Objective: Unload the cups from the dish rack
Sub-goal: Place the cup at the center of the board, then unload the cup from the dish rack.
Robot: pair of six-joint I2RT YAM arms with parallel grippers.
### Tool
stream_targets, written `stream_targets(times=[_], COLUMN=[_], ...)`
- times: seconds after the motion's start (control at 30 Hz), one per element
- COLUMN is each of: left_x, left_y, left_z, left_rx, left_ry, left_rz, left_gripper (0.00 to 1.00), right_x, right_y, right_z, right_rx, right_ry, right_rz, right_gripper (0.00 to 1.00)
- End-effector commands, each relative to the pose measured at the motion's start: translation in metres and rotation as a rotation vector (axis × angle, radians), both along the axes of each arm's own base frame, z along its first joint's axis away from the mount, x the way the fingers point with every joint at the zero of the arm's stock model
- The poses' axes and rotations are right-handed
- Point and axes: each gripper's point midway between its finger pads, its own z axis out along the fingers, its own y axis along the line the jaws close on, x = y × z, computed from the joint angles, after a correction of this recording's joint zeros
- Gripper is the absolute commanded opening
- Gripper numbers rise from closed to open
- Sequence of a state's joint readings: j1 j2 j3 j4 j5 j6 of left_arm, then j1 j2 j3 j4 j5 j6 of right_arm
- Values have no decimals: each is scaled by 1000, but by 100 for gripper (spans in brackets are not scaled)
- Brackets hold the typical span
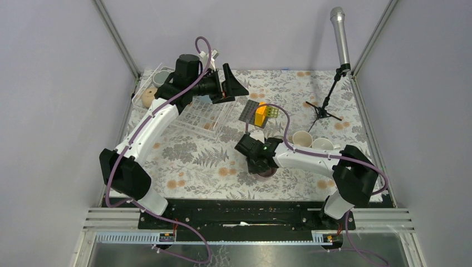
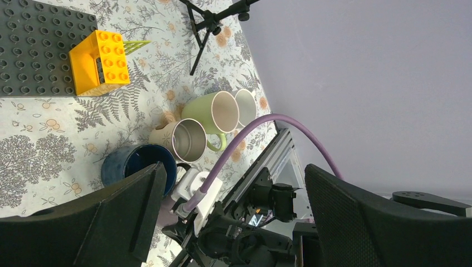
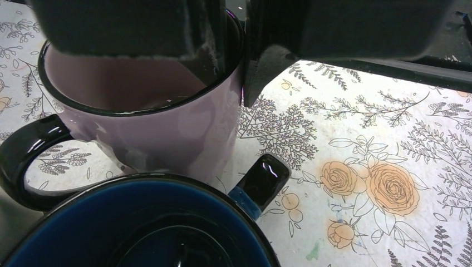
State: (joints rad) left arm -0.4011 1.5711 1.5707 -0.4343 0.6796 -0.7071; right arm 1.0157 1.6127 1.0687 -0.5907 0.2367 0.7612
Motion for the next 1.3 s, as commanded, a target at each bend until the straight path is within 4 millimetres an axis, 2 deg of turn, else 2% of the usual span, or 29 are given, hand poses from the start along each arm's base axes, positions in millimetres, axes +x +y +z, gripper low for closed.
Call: stream_targets(times=[0.0,0.2,0.33,0.53,0.63,0.87,0.93,1.03,1.17,1.27], left_x=[-4,-3,-2,2,7,21,25,39,61,79], left_y=[3,3,6,12,19,38,42,56,84,106], left_z=[29,26,23,20,21,22,21,11,-4,-15], left_rx=[-19,-12,2,20,33,98,115,183,329,451], left_ry=[-96,-95,-98,-102,-105,-128,-136,-136,-132,-122], left_rz=[1,5,18,50,79,173,200,283,435,544], left_gripper=[99,99,99,99,99,99,99,99,99,99], right_x=[5,5,9,11,12,17,21,31,49,61], right_y=[13,12,14,16,13,1,1,4,9,7], right_z=[9,11,21,39,56,93,107,132,164,177], right_rx=[14,1,16,42,73,134,162,226,363,415], right_ry=[-21,-18,-42,-70,-101,-206,-252,-323,-389,-405], right_rz=[29,37,41,45,40,35,36,21,-6,-14], right_gripper=[8,26,38,44,49,82,97,100,100,100])
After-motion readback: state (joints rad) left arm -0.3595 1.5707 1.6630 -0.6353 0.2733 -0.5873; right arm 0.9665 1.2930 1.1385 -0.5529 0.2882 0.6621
